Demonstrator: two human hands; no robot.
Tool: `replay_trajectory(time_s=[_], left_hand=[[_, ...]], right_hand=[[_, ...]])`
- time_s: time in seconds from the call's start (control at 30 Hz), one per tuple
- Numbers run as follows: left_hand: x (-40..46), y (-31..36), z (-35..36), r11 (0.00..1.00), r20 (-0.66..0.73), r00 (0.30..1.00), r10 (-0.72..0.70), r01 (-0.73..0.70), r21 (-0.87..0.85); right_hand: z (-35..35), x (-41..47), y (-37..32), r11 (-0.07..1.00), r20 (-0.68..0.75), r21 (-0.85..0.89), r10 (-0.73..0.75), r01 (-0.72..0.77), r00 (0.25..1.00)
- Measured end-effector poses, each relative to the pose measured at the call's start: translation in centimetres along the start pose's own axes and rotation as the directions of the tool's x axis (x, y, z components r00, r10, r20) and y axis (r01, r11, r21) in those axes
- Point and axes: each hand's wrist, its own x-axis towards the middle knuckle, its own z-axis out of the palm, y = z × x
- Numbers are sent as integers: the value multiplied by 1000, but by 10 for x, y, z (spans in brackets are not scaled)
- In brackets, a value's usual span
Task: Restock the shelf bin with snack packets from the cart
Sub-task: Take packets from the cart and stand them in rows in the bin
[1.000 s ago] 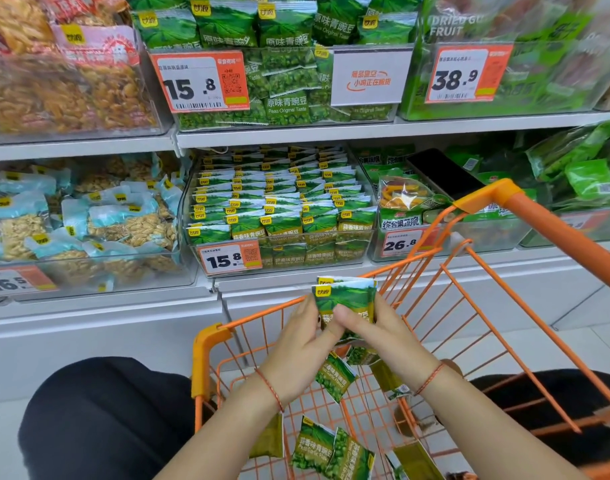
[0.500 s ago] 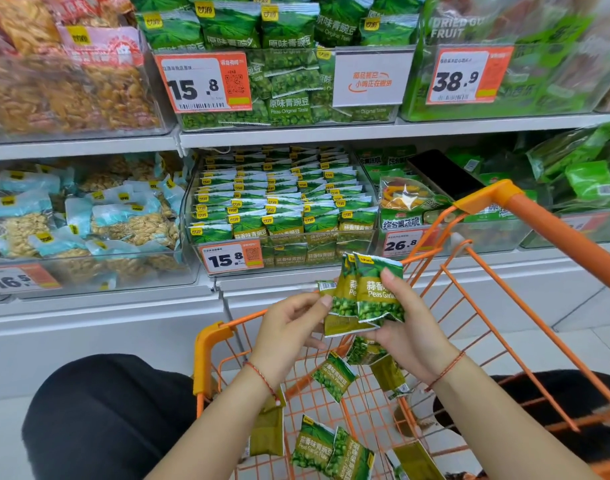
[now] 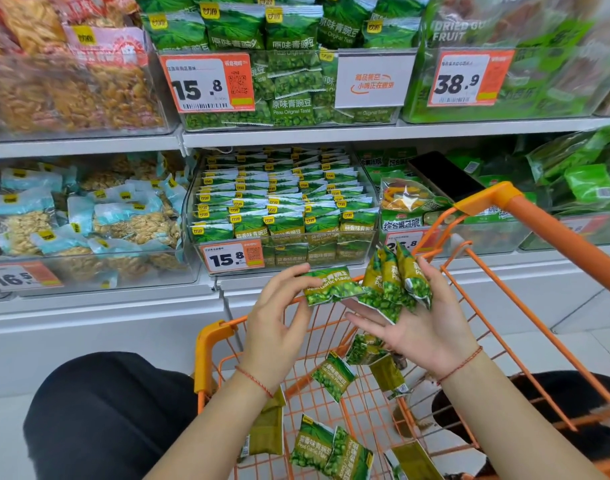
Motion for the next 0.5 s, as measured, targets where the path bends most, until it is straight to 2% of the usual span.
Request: replay_trajectory(time_s=[0.13, 0.2, 0.33, 0.43, 0.5], left_hand=[[3, -1, -4, 998, -154, 988, -34, 27, -49], [3, 1, -3, 999, -156, 987, -49, 45, -28], [-1, 7, 3, 999, 4, 1000, -4, 4, 43], [-1, 11, 5, 992, 112, 986, -123, 126, -20], [2, 13, 3, 964, 159, 963, -216, 236, -126]], right_hand=[[0, -1, -1, 1000, 58, -5, 14, -14, 998], [-1, 0, -1, 1000, 62, -3, 17, -17, 998], [3, 2, 7, 995, 61, -100, 23, -17, 998], [6, 3, 11, 980, 0, -197, -17, 17, 1000], [9, 3, 14, 952, -41, -302, -69, 53, 997]])
